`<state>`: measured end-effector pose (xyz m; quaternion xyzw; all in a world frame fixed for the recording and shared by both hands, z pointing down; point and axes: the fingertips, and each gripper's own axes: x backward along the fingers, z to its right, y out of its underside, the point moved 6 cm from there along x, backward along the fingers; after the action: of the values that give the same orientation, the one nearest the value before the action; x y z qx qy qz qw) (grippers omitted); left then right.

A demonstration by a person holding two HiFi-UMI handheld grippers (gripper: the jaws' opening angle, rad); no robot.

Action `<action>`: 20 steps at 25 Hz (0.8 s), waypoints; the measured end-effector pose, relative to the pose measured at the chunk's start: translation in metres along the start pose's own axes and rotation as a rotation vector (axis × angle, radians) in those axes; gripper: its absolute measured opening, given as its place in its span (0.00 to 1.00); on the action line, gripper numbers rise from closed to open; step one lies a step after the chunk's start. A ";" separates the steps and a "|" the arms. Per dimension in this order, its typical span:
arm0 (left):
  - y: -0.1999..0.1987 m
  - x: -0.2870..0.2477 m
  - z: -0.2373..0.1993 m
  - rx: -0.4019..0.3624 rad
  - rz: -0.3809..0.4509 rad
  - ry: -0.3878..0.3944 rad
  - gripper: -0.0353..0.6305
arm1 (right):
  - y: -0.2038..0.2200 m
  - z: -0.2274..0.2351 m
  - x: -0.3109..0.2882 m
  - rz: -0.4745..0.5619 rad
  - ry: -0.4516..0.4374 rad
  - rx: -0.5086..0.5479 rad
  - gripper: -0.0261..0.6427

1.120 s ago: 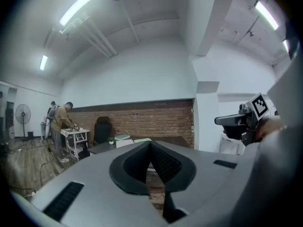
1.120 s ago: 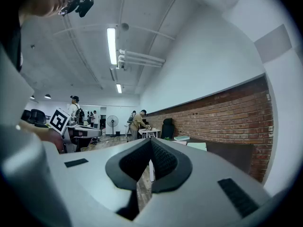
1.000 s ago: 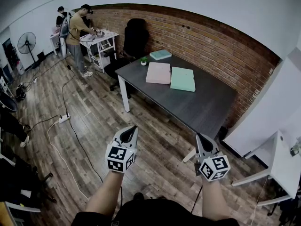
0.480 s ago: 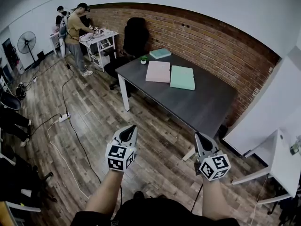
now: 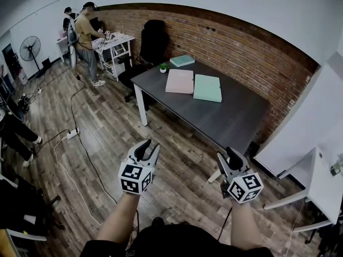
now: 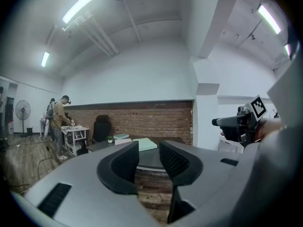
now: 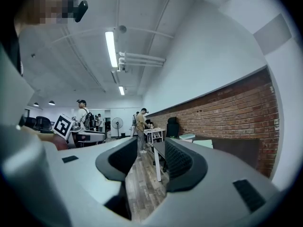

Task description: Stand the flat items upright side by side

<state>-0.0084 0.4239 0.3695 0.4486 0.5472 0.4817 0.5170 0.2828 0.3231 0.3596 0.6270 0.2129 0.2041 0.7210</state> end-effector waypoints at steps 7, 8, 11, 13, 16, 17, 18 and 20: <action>0.005 -0.004 0.005 0.005 -0.019 0.064 0.49 | 0.005 0.003 -0.004 -0.016 -0.016 -0.031 0.56; 0.005 -0.006 0.008 0.003 -0.021 0.074 0.52 | 0.005 0.004 -0.003 -0.017 -0.018 -0.036 0.60; 0.006 -0.010 0.016 0.003 -0.026 0.092 0.61 | 0.007 0.009 0.000 -0.022 -0.026 -0.047 0.69; 0.007 -0.015 0.022 0.006 -0.032 0.096 0.66 | 0.007 0.014 0.004 -0.022 -0.028 -0.050 0.75; 0.005 -0.021 0.033 0.008 -0.036 0.090 0.73 | 0.006 0.026 0.010 -0.017 -0.030 -0.057 0.80; 0.004 -0.023 0.037 0.007 -0.034 0.086 0.74 | 0.005 0.030 0.013 -0.016 -0.033 -0.059 0.82; 0.004 -0.024 0.041 0.006 -0.032 0.083 0.74 | 0.006 0.033 0.015 -0.017 -0.035 -0.060 0.83; 0.003 -0.026 0.048 0.004 -0.029 0.078 0.76 | 0.007 0.038 0.020 -0.020 -0.040 -0.064 0.85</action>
<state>0.0414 0.4020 0.3763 0.4225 0.5742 0.4902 0.5015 0.3211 0.3041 0.3704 0.6056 0.1980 0.1911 0.7467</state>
